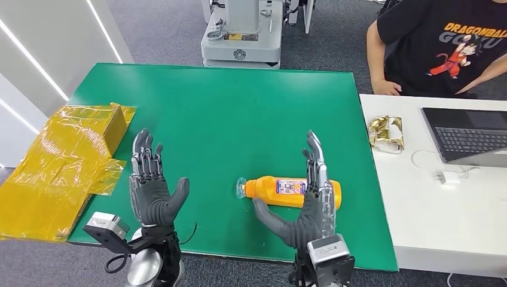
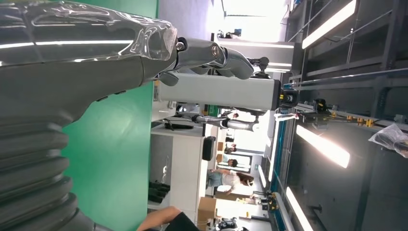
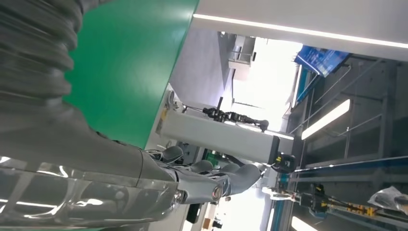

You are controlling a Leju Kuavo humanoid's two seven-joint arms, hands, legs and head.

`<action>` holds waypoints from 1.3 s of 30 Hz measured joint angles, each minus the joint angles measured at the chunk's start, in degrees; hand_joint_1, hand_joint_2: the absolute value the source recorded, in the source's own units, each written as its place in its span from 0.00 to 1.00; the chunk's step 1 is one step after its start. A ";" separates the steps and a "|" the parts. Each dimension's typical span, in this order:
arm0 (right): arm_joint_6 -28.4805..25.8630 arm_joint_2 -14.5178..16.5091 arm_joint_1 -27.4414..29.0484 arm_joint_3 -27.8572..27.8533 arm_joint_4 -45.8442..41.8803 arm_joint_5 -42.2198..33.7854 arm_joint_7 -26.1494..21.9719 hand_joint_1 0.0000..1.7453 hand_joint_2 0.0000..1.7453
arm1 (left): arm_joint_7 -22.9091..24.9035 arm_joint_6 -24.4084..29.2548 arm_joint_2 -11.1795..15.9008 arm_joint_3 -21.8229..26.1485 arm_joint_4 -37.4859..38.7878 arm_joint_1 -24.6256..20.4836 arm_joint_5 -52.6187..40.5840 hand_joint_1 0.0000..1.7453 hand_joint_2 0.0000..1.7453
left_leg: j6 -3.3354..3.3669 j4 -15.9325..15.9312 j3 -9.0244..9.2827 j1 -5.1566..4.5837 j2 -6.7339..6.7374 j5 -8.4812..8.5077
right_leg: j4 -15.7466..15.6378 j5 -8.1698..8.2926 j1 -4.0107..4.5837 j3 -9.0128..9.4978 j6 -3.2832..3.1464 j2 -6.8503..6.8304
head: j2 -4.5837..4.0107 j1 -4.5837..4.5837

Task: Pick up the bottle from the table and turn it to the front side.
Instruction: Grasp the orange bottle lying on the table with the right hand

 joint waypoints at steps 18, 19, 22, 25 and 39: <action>12.24 -4.91 -10.98 -2.62 3.72 30.58 12.54 0.00 1.00 | -1.23 -2.71 -0.02 0.17 -0.08 0.65 0.14 0.00 1.00 | 0.04 0.02 0.03 -0.01 -0.01 0.03 | -0.01 0.05 0.00 0.03 0.01 -0.04 | 0.00 -0.01; 13.98 -5.75 -11.85 -2.60 4.33 32.24 13.60 0.00 1.00 | -1.23 -2.98 -0.02 0.20 -0.08 0.64 0.23 0.00 1.00 | 0.04 0.02 0.02 -0.01 -0.01 0.03 | -0.01 0.05 -0.01 0.03 0.02 -0.04 | 0.00 -0.01; 19.51 -8.64 -15.55 -2.48 7.60 35.48 15.76 0.00 1.00 | -1.23 -3.68 -0.01 0.38 -0.08 0.64 0.46 0.00 1.00 | 0.07 0.03 0.02 -0.02 -0.01 0.05 | -0.01 0.09 -0.01 0.04 0.06 -0.04 | 0.00 0.00; 23.29 -11.24 -20.12 -2.37 12.21 36.89 17.74 0.00 1.00 | -1.23 -4.07 0.09 0.60 -0.07 0.62 0.80 0.00 1.00 | 0.14 0.05 0.01 -0.03 -0.02 0.10 | -0.01 0.14 -0.02 0.05 0.10 -0.06 | 0.00 0.00; 37.74 -16.47 -36.17 5.05 36.75 34.76 19.58 0.00 1.00 | -0.03 -5.38 0.63 0.66 1.36 -1.88 3.81 0.00 1.00 | 0.17 0.07 0.01 -0.03 -0.04 0.15 | -0.01 0.19 -0.01 0.03 0.10 -0.08 | 0.00 -0.01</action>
